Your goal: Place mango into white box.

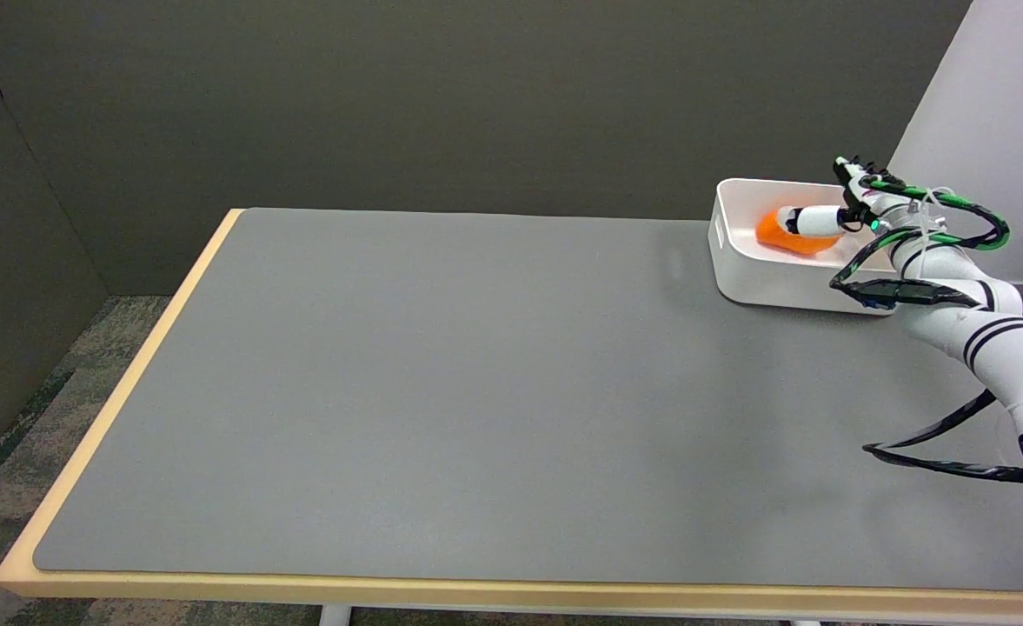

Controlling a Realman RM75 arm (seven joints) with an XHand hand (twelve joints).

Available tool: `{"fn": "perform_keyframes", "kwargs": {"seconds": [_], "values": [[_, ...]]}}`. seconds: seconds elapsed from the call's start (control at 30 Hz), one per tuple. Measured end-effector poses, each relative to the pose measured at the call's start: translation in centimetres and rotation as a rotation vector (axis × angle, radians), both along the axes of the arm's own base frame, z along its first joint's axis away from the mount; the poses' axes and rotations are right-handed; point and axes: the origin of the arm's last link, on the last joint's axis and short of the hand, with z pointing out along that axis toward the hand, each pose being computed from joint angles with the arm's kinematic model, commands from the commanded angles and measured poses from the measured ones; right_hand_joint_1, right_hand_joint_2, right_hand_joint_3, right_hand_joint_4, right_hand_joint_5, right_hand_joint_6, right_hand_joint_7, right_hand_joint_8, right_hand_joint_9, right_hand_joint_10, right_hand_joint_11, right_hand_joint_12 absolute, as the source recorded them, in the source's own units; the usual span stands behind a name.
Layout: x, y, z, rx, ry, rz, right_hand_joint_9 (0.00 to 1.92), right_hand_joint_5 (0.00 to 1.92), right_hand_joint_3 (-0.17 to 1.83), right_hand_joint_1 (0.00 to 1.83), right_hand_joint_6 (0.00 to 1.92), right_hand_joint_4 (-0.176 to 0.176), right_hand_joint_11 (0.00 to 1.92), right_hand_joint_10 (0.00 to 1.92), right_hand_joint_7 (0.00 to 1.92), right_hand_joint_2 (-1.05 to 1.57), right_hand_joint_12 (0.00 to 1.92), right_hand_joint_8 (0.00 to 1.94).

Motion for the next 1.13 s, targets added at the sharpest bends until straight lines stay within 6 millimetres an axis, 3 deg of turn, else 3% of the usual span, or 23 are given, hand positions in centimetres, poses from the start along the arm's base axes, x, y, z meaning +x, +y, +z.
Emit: {"fn": "perform_keyframes", "kwargs": {"seconds": [0.17, 0.23, 0.37, 0.47, 0.6, 0.67, 0.8, 0.87, 0.93, 1.03, 1.07, 1.1, 1.13], "values": [[-0.3, 0.2, -0.1, 0.001, -0.007, -0.005, 0.0, 0.0, 0.82, 0.45, 0.0, -0.015, 0.0, 0.0, 0.0, 0.55, 0.93, 0.0], [-0.4, 0.4, -0.1, 0.002, -0.008, -0.005, 0.0, 0.0, 0.71, 0.46, 0.0, -0.021, 0.0, 0.0, 0.0, 0.59, 0.91, 0.0], [-0.5, 0.9, 0.0, 0.001, -0.018, 0.007, 0.0, 0.0, 0.66, 0.46, 0.0, -0.004, 0.0, 0.0, 0.0, 0.62, 0.68, 0.0], [-0.7, 1.6, 0.2, -0.009, -0.05, 0.035, 0.0, 0.0, 0.7, 0.47, 0.0, 0.033, 0.0, 0.0, 0.0, 0.62, 0.53, 0.0], [-1.1, 3.1, 0.7, -0.035, -0.13, 0.105, 0.0, 0.0, 0.77, 0.45, 0.0, 0.049, 0.0, 0.0, 0.0, 0.6, 0.56, 0.0], [-1.5, 4.3, 1.1, -0.055, -0.181, 0.151, 0.0, 0.0, 0.89, 0.43, 0.0, 0.044, 0.0, 0.0, 0.0, 0.56, 0.58, 0.0], [-1.9, 7.0, 1.8, -0.092, -0.265, 0.244, 0.0, 0.0, 0.96, 0.35, 0.0, 0.059, 0.0, 0.23, 0.0, 0.57, 0.71, 0.0], [-2.0, 8.5, 2.1, -0.106, -0.299, 0.292, 0.08, 0.06, 1.01, 0.35, 0.2, 0.083, 0.0, 0.47, 0.07, 0.59, 0.87, 0.16], [-2.1, 9.8, 2.2, -0.118, -0.331, 0.34, 0.21, 0.17, 0.99, 0.39, 0.41, 0.111, 0.02, 0.6, 0.21, 0.64, 0.99, 0.29], [-2.3, 12.2, 2.4, -0.14, -0.395, 0.423, 0.53, 0.47, 0.96, 0.62, 1.13, 0.176, 0.23, 1.02, 0.59, 0.72, 1.17, 0.85], [-2.4, 12.8, 2.4, -0.145, -0.413, 0.445, 0.57, 0.49, 0.97, 0.63, 1.18, 0.176, 0.27, 1.07, 0.63, 0.72, 1.21, 0.92], [-2.5, 13.5, 2.4, -0.152, -0.439, 0.474, 0.61, 0.52, 0.92, 0.65, 1.26, 0.176, 0.32, 1.12, 0.66, 0.76, 1.26, 0.98], [-2.5, 14.1, 2.4, -0.157, -0.459, 0.496, 0.66, 0.59, 0.64, 0.75, 1.45, 0.176, 0.37, 1.21, 0.7, 0.96, 1.35, 1.08]]}}
